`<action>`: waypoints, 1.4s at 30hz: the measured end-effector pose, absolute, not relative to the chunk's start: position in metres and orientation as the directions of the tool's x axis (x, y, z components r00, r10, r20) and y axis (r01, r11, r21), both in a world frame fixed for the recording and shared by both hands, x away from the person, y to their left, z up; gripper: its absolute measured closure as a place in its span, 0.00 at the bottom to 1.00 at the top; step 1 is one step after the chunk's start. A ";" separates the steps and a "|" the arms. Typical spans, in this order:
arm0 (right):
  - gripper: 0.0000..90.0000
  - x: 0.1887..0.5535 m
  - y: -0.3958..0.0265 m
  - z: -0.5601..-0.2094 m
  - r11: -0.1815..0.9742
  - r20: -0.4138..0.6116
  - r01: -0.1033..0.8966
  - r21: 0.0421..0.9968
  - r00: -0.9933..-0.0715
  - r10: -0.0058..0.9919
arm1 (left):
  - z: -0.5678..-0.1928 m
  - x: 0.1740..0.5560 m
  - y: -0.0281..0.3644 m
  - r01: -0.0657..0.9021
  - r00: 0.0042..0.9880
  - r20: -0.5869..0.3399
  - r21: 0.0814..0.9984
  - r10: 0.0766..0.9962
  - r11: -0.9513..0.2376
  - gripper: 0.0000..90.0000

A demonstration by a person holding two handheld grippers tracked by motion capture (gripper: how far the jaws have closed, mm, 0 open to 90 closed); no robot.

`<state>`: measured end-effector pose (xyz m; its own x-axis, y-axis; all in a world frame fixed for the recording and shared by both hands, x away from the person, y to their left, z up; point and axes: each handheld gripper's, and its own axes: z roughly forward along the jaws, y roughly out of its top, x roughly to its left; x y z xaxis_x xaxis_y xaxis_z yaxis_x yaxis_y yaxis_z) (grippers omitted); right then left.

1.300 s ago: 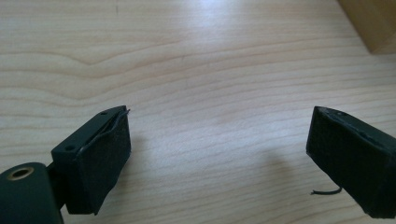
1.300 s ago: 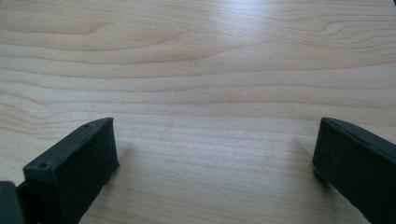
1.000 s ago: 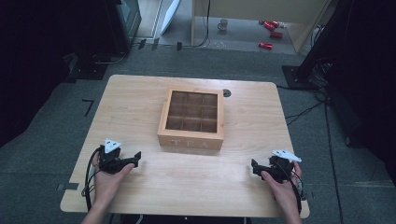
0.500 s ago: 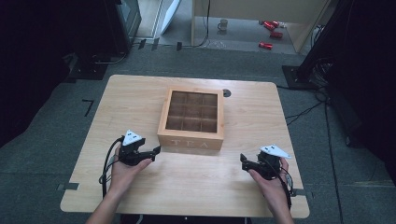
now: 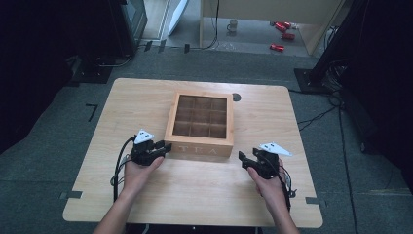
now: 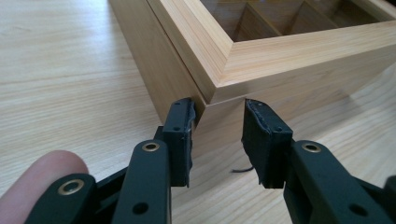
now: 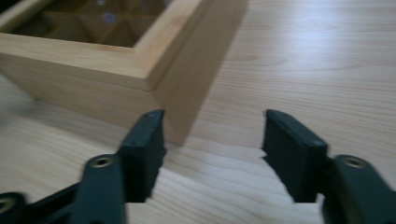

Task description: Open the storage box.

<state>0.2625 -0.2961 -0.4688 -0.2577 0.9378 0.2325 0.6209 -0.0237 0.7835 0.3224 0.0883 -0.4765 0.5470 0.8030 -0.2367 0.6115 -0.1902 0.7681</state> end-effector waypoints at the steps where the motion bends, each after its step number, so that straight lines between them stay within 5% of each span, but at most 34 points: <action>1: 0.53 0.264 -0.295 -0.469 -0.013 0.235 0.620 0.785 -0.278 0.931 | -0.476 0.322 0.088 0.611 0.548 -0.232 0.768 0.804 -0.194 0.71; 12: 0.70 0.269 -0.281 -0.465 -0.012 0.266 0.621 0.783 -0.318 0.910 | -0.469 0.323 0.094 0.605 0.553 -0.225 0.770 0.802 -0.201 0.85; 42: 0.62 0.272 -0.259 -0.467 0.064 0.131 0.523 0.850 -0.327 0.936 | -0.458 0.327 0.093 0.585 0.568 -0.225 0.787 0.792 -0.195 0.86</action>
